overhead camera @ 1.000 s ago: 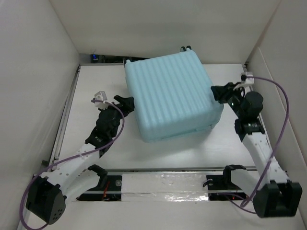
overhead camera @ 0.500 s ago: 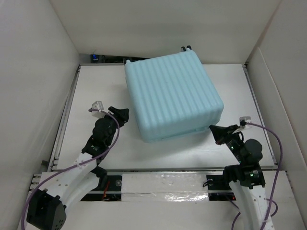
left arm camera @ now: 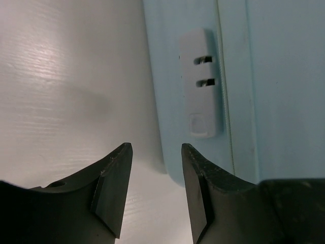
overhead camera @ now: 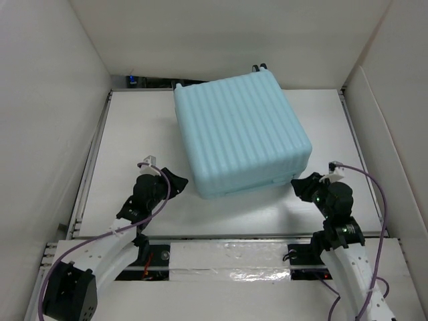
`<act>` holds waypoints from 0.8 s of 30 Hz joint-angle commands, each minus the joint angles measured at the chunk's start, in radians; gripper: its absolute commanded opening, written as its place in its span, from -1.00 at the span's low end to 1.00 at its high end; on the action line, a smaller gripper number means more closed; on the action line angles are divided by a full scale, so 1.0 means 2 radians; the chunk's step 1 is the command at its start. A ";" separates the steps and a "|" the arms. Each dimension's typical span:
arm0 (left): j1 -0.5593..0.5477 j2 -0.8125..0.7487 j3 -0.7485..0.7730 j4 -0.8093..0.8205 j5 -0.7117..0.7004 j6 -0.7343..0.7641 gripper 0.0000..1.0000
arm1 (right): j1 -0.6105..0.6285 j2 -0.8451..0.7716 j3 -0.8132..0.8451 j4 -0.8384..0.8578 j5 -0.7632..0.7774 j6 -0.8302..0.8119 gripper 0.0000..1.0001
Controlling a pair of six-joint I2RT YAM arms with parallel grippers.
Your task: Pack the luggage
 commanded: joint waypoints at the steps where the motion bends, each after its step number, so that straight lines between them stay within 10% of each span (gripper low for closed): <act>1: 0.001 0.018 0.007 0.037 0.052 0.014 -0.18 | 0.005 0.053 0.004 0.069 -0.001 -0.030 -0.41; 13: -0.009 0.046 0.011 0.065 0.061 0.019 -0.17 | 0.005 0.118 -0.014 0.184 0.019 -0.066 -0.20; 24: -0.009 0.059 0.010 0.088 0.068 0.012 -0.19 | 0.005 0.156 -0.024 0.258 0.008 -0.085 -0.53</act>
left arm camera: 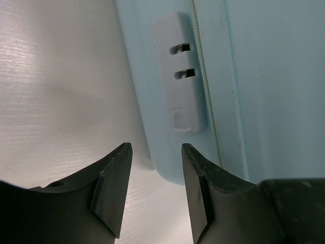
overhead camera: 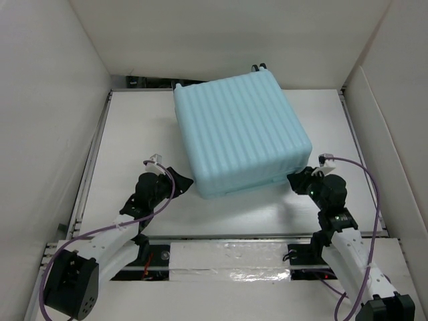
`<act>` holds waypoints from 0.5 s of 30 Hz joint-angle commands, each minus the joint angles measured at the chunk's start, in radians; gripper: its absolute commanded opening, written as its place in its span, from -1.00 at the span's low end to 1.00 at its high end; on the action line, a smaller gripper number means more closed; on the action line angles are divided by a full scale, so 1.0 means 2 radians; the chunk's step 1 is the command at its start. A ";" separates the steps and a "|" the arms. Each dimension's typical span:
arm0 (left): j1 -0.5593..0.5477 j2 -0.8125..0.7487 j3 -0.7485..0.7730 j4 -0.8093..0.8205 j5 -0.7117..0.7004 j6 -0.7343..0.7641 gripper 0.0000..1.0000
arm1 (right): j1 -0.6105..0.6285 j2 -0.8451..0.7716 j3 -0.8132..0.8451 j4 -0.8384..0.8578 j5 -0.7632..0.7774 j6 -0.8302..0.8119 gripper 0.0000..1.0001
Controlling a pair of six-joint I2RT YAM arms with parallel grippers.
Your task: Pack the luggage
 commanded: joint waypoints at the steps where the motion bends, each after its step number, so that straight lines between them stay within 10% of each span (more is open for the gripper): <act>1: -0.001 0.005 0.010 0.037 0.014 0.002 -0.20 | 0.003 -0.001 -0.008 0.097 0.022 -0.007 -0.57; 6: -0.011 0.015 0.015 0.055 0.028 -0.004 -0.20 | 0.003 -0.006 -0.014 0.106 0.024 -0.003 -1.00; 15: -0.011 0.068 0.038 0.134 0.061 -0.024 -0.20 | 0.146 -0.002 0.076 -0.053 0.068 -0.032 -1.00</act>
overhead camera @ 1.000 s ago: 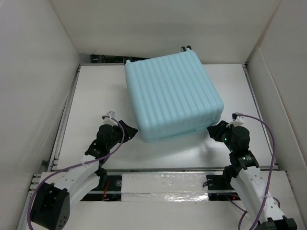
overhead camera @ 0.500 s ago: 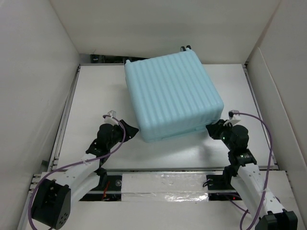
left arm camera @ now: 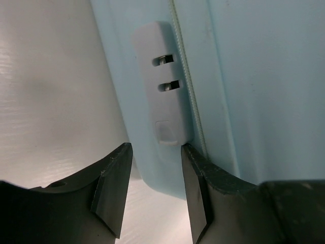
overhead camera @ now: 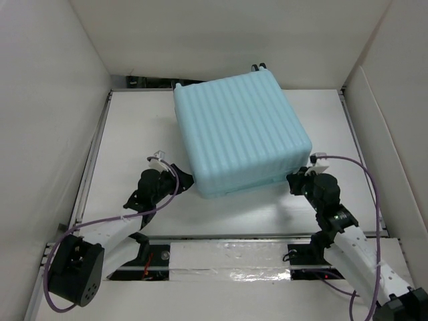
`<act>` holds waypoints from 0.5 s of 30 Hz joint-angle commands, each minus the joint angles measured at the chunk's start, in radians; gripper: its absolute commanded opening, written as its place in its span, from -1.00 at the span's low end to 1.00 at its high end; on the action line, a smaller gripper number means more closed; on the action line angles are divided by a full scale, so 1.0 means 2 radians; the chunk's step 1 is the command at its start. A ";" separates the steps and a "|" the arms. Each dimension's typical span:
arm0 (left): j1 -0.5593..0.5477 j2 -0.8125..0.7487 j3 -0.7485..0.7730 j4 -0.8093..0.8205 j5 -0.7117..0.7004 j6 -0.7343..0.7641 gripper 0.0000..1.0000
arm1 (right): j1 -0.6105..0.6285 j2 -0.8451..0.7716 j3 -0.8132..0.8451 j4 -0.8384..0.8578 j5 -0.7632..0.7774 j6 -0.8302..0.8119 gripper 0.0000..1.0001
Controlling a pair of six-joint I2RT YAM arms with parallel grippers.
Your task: Pack the luggage
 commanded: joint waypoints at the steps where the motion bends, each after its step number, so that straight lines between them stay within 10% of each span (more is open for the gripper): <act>1: -0.004 0.024 0.035 0.081 0.037 -0.010 -0.20 | 0.099 -0.002 0.073 -0.047 0.020 0.004 -1.00; 8: -0.004 0.043 0.039 0.086 0.033 -0.005 -0.21 | 0.198 0.028 0.175 -0.164 0.249 0.024 -1.00; 15: -0.020 0.044 0.036 0.100 0.033 -0.007 -0.20 | 0.233 0.116 0.218 -0.157 0.107 -0.009 -1.00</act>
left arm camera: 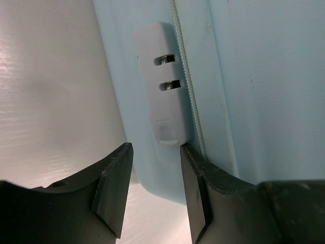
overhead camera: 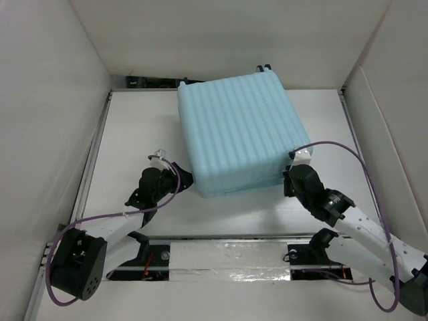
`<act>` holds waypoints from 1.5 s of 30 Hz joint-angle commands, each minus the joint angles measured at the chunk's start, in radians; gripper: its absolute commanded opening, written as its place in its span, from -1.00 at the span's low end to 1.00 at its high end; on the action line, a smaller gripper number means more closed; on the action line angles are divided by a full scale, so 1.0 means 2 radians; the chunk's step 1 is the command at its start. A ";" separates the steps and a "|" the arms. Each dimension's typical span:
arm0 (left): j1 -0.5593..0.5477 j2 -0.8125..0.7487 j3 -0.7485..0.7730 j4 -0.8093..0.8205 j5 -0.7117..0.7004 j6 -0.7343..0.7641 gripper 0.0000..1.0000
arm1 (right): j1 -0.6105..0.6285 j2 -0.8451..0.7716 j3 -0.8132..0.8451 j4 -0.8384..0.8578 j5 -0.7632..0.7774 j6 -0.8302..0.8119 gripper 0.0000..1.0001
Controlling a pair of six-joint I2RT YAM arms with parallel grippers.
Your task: Pack the luggage
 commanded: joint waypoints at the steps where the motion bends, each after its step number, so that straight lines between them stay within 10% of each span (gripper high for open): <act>1: -0.024 0.006 0.027 0.073 0.029 -0.007 -0.20 | 0.051 0.016 0.045 0.092 -0.125 -0.001 -1.00; 10: -0.092 0.058 0.041 0.125 0.006 -0.027 -0.21 | 0.241 0.126 -0.007 0.391 -0.134 0.068 -1.00; 25: -0.155 0.104 0.092 0.108 -0.038 -0.005 -0.14 | 0.341 0.366 0.116 0.564 -0.115 0.035 -1.00; 31: -0.064 0.060 0.096 0.050 -0.066 0.003 0.35 | 0.345 0.276 0.031 0.544 -0.066 0.053 -1.00; 45: 0.079 0.196 0.329 0.050 -0.076 -0.059 0.70 | 0.350 0.179 -0.048 0.488 -0.085 0.084 -1.00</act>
